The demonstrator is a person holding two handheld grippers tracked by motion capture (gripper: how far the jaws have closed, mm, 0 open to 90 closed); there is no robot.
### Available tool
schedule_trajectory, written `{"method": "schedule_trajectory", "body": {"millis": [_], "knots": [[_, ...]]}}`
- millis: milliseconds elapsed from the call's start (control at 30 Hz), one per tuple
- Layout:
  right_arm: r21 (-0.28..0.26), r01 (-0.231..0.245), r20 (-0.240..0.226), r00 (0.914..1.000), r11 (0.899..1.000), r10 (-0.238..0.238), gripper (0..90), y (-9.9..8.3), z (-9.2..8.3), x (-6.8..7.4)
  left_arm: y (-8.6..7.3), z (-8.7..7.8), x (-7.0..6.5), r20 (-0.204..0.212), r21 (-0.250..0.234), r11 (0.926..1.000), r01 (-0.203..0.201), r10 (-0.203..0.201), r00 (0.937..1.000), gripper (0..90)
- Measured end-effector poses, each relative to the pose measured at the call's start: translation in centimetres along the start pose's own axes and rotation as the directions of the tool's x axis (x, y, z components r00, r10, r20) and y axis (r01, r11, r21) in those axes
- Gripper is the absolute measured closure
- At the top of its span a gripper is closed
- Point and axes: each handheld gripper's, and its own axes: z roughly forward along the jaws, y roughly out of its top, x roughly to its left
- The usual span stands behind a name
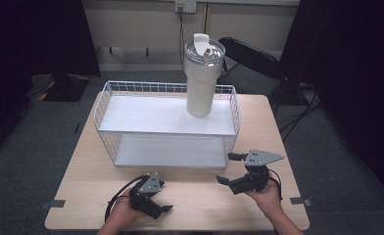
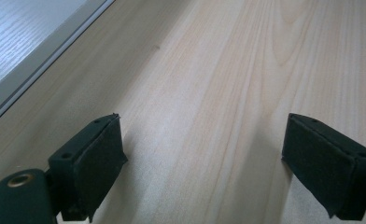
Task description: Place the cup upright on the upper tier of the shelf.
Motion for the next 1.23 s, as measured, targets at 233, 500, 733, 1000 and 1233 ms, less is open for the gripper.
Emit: {"method": "schedule_trajectory", "body": {"millis": [233, 500, 733, 1000, 1233], "knots": [[0.034, -0.011, 0.011, 0.9999, 0.999, 0.01, 9.0, -2.1, 0.1, -0.4, 0.0, 0.0, 0.0, 0.0, 0.0, 1.0, 0.0, 0.0, 1.0, 12.0], [0.068, -0.014, 0.017, 0.9998, 0.998, 0.013, 9.0, -3.8, 0.2, -0.6, 0.0, 0.0, 0.0, 0.0, 0.0, 1.0, 0.0, 0.0, 1.0, 12.0], [0.129, -0.012, 0.029, 0.9995, 0.992, 0.008, 9.0, -5.9, 0.6, -0.7, 0.0, 0.0, 0.0, 0.0, 0.0, 1.0, 0.0, 0.0, 1.0, 12.0], [0.191, -0.006, 0.048, 0.9989, 0.982, -0.003, 9.0, -7.5, 0.8, -0.9, 0.0, 0.0, 0.0, 0.0, 0.0, 1.0, 0.0, 0.0, 1.0, 11.9], [0.253, 0.022, 0.056, 0.9978, 0.967, -0.037, 9.1, -8.3, 0.9, -0.8, 0.0, 0.0, 0.0, 0.0, 0.0, 1.0, 0.001, -0.001, 1.0, 11.9]]}}
